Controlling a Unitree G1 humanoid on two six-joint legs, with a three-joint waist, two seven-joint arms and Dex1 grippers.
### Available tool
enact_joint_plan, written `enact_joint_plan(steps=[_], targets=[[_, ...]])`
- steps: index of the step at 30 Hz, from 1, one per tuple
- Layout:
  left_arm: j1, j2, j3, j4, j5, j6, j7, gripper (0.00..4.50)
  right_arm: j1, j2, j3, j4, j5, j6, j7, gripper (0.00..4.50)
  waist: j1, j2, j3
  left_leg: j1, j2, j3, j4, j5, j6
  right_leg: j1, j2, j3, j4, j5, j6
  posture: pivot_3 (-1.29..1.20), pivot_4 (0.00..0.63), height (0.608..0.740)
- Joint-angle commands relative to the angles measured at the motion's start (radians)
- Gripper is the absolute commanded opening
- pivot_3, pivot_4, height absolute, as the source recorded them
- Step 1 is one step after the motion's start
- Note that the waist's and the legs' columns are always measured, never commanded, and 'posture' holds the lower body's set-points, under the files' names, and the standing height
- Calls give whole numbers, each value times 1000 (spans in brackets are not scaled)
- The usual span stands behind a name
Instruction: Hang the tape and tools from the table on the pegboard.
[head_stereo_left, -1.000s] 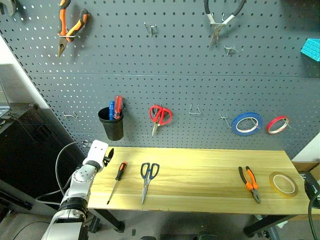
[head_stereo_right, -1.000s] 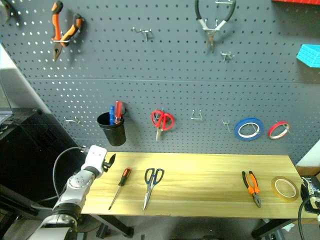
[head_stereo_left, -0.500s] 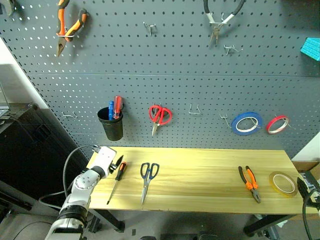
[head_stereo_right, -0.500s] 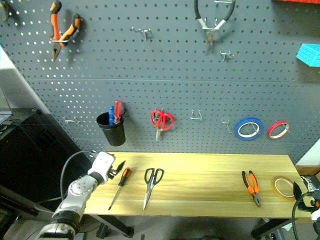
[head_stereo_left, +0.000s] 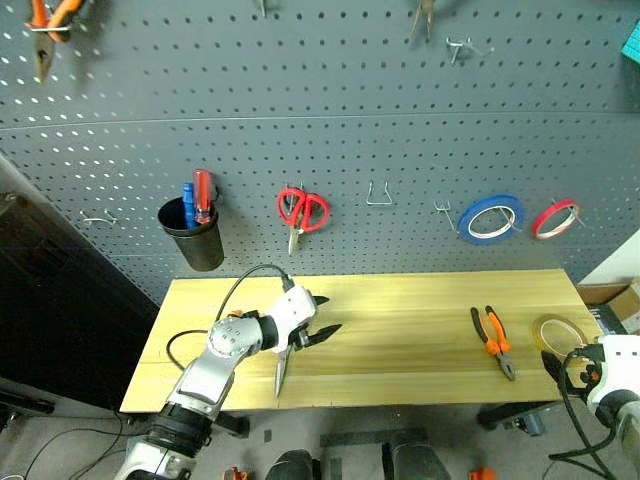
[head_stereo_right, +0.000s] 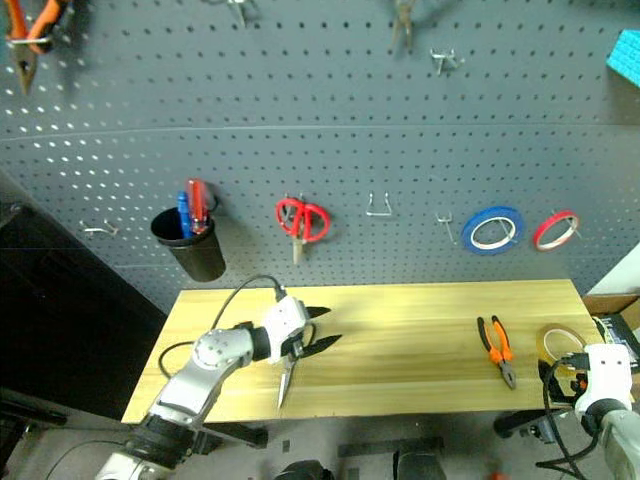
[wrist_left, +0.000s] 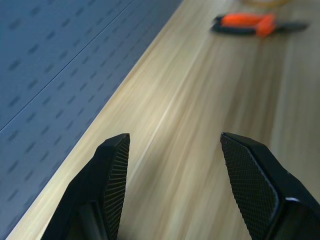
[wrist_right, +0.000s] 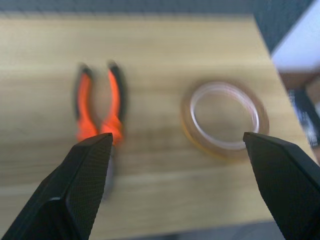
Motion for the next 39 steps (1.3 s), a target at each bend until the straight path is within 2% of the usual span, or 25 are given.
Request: enact_joint_plan(steps=[1, 4, 12, 14, 17, 23, 26, 31, 36, 37, 39], targets=[[-63, -25, -9, -103, -45, 116, -11, 3059, -75, -61, 18, 37, -17, 52, 12, 4500, -8, -1, 18, -1, 0, 0, 0, 0, 0, -1, 0, 0, 0, 0, 0, -146, 246, 740], [-103, -53, -22, -152, -75, 221, -14, 3059, -150, -110, 62, 121, -35, 75, 44, 4500, -13, -5, 41, -2, 0, 0, 0, -1, 1, -1, -1, 0, -1, 0, 0, -135, 269, 740], [-138, -61, -88, -306, -92, 334, -36, 3059, -396, -225, 186, 483, -109, -9, 171, 4500, -15, -11, 106, -5, 0, 2, 1, -2, 3, -3, -3, 0, -1, 0, 1, -88, 335, 740], [-140, -67, -101, -332, -91, 348, -32, 3059, -459, -239, 219, 574, -129, -31, 201, 4500, -14, -12, 116, -8, 0, 2, 2, -2, 3, -5, -3, 0, -1, 0, 1, -71, 347, 740], [-141, -77, -107, -367, -97, 374, -23, 3059, -554, -249, 259, 712, -160, -74, 233, 4500, -12, -15, 129, -20, 0, 3, 4, -1, 2, -19, -3, 0, 2, 0, 1, -48, 363, 740], [-132, -61, -108, -420, -118, 410, -34, 3059, -764, -250, 284, 1011, -191, -121, 241, 4500, -8, -17, 152, -26, 1, 4, 5, 1, -1, -25, -6, 0, 3, 0, 1, -11, 371, 740], [-129, -54, -115, -433, -117, 413, -31, 3095, -846, -249, 286, 1133, -202, -113, 248, 3930, -3, -19, 153, -29, 1, 4, 5, 1, -1, -28, -6, 0, 2, 1, 2, 0, 368, 740], [-117, -46, -125, -451, -121, 410, -32, 3095, -872, -241, 310, 1201, -235, -139, 255, 2275, 16, -20, 154, -35, 1, 7, 5, 1, -1, -36, -6, 0, 9, 1, 2, -3, 352, 740], [-104, -32, -125, -461, -140, 401, -48, 3095, -802, -227, 352, 1120, -260, -154, 267, 593, 18, -21, 154, -35, 0, 7, 9, 1, -2, -35, -8, 0, 7, 1, 2, -21, 335, 740], [-105, -33, -128, -458, -140, 398, -48, 3095, -790, -227, 357, 1105, -266, -158, 265, 426, 19, -21, 154, -35, 0, 7, 10, 1, -2, -35, -8, 0, 8, 1, 2, -24, 332, 740], [-105, -35, -132, -455, -143, 390, -52, 3095, -758, -223, 355, 1055, -260, -147, 261, 426, 19, -21, 154, -36, 0, 5, 14, 1, -2, -35, -7, -1, 10, 1, 2, -31, 323, 740]])
